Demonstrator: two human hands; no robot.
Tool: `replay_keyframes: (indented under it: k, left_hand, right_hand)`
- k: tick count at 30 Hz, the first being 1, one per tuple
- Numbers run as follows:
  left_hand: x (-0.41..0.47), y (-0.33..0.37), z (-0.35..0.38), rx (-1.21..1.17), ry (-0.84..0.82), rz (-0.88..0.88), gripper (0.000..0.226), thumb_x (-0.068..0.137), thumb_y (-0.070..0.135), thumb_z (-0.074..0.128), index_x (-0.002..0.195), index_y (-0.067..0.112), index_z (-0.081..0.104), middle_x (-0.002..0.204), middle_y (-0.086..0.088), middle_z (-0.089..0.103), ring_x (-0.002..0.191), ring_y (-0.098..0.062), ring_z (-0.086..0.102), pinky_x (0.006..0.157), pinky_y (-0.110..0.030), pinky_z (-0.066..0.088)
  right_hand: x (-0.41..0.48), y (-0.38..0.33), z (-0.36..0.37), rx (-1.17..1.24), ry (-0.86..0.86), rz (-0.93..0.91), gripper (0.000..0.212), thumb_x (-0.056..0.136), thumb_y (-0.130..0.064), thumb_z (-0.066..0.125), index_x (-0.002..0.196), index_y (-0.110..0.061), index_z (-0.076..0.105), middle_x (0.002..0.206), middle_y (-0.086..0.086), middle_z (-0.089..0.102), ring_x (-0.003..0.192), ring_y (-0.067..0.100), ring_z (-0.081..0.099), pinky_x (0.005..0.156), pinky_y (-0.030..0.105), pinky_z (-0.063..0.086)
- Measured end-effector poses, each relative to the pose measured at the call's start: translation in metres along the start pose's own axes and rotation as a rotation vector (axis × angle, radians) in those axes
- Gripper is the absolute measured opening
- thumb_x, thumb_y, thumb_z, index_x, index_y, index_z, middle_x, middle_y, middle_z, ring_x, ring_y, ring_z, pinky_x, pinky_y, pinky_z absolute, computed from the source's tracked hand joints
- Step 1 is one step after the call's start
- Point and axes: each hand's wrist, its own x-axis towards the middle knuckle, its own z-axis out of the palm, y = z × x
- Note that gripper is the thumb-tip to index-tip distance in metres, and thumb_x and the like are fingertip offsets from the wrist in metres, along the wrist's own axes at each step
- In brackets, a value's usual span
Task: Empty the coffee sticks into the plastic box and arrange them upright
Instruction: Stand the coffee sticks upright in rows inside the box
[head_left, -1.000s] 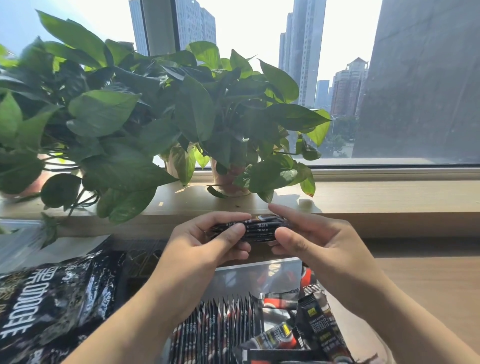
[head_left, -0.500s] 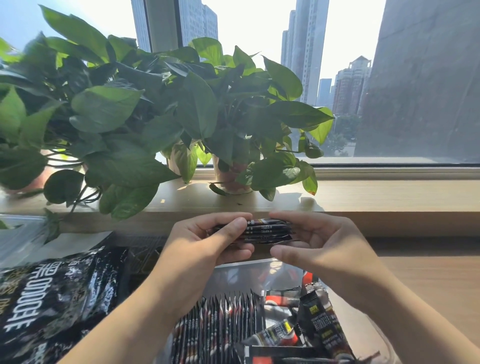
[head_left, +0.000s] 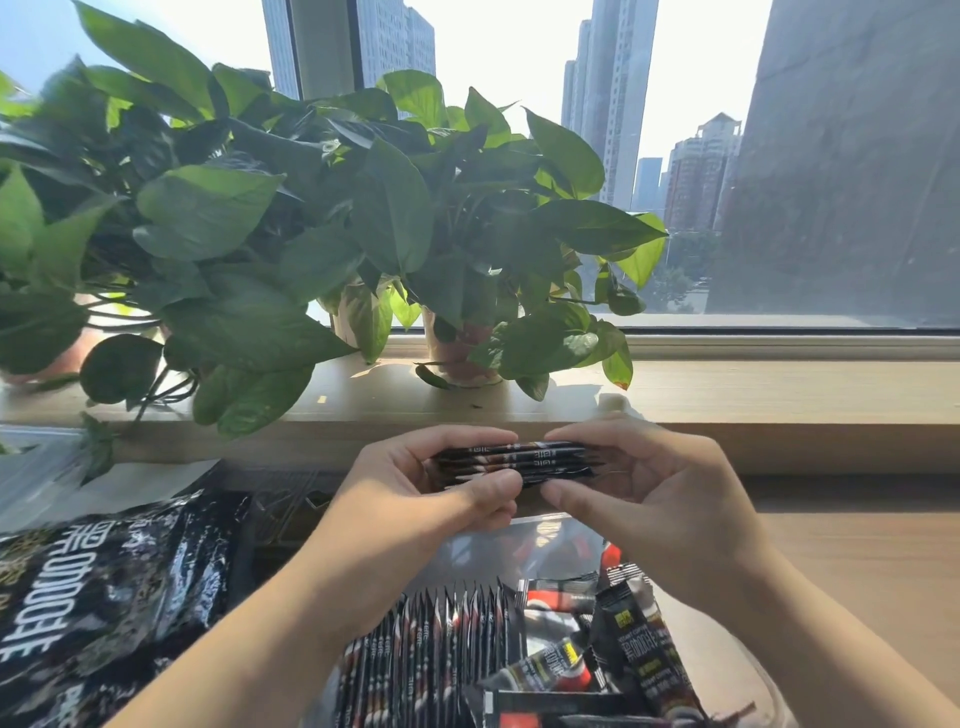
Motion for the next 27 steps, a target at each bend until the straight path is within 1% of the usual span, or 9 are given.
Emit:
replay_keyframes:
  k: [2,5,7,10,13,16,20,25,27]
  left_hand:
    - [0.001,-0.001,0.0,0.016,-0.001,0.018,0.028,0.067,0.011,0.079,0.094,0.013,0.08,0.084,-0.016,0.076,0.069,-0.019,0.071,0.066,-0.021,0.058]
    - [0.001,-0.002,-0.001,0.024,0.012,0.034,0.026,0.068,0.012,0.078,0.093,0.012,0.08,0.082,-0.016,0.076,0.068,-0.019,0.071,0.066,-0.021,0.058]
    - [0.001,-0.002,0.0,0.02,0.02,0.038,0.026,0.067,0.015,0.078,0.092,0.013,0.08,0.082,-0.015,0.076,0.068,-0.019,0.072,0.066,-0.021,0.058]
    - [0.002,-0.003,-0.001,0.019,0.03,0.045,0.026,0.065,0.017,0.078,0.091,0.014,0.081,0.081,-0.012,0.077,0.067,-0.019,0.072,0.067,-0.021,0.058]
    - [0.003,-0.004,-0.002,0.014,0.012,0.041,0.025,0.065,0.015,0.078,0.09,0.013,0.081,0.078,-0.011,0.076,0.066,-0.018,0.071,0.065,-0.02,0.058]
    - [0.003,-0.005,-0.002,0.032,0.004,0.041,0.023,0.067,0.013,0.077,0.09,0.011,0.08,0.072,-0.012,0.074,0.062,-0.017,0.069,0.061,-0.02,0.057]
    - [0.001,-0.005,-0.002,0.14,-0.032,0.096,0.021,0.071,0.019,0.076,0.091,0.016,0.078,0.066,-0.01,0.07,0.059,-0.017,0.065,0.059,-0.022,0.055]
    - [-0.002,-0.006,-0.001,0.222,-0.099,0.176,0.036,0.072,0.008,0.08,0.104,0.023,0.07,0.098,-0.008,0.073,0.076,-0.015,0.07,0.071,-0.024,0.058]
    - [-0.002,-0.007,-0.001,0.202,-0.123,0.211,0.038,0.074,0.002,0.078,0.105,0.021,0.068,0.095,-0.008,0.072,0.075,-0.016,0.069,0.069,-0.023,0.057]
  right_hand:
    - [0.0,0.002,0.0,-0.007,0.004,0.003,0.034,0.07,-0.005,0.084,0.099,-0.022,0.076,0.093,-0.001,0.078,0.083,0.014,0.076,0.076,0.021,0.06]
    - [-0.001,0.003,0.001,-0.068,0.0,-0.042,0.033,0.071,-0.02,0.082,0.103,-0.025,0.075,0.094,-0.007,0.078,0.085,0.012,0.075,0.076,0.023,0.061]
    - [0.0,0.004,0.0,-0.198,-0.003,-0.137,0.044,0.073,-0.028,0.08,0.116,-0.025,0.071,0.102,-0.009,0.076,0.088,0.01,0.074,0.072,0.024,0.062]
    - [0.002,0.007,-0.005,-0.384,-0.012,-0.294,0.061,0.075,-0.03,0.079,0.133,-0.019,0.062,0.119,-0.003,0.069,0.09,0.01,0.07,0.067,0.016,0.06]
    - [0.003,0.01,-0.009,-0.484,-0.029,-0.408,0.045,0.077,-0.021,0.079,0.121,-0.011,0.071,0.112,-0.005,0.068,0.084,-0.003,0.068,0.07,0.01,0.057]
    - [0.003,0.012,-0.008,-0.477,-0.03,-0.428,0.031,0.078,-0.011,0.081,0.109,-0.008,0.077,0.1,-0.002,0.071,0.081,0.002,0.068,0.07,0.008,0.056]
    - [0.003,0.013,-0.009,-0.448,-0.069,-0.404,0.033,0.074,0.0,0.084,0.105,-0.009,0.078,0.096,0.0,0.073,0.08,0.009,0.07,0.069,0.014,0.059]
    - [0.002,0.012,-0.01,-0.296,-0.078,-0.318,0.032,0.078,-0.002,0.081,0.107,-0.013,0.077,0.099,-0.006,0.072,0.081,0.01,0.072,0.069,0.021,0.061]
    - [0.002,0.01,-0.01,-0.239,-0.078,-0.284,0.033,0.08,-0.008,0.079,0.111,-0.018,0.075,0.102,-0.012,0.071,0.084,0.011,0.072,0.07,0.022,0.061]
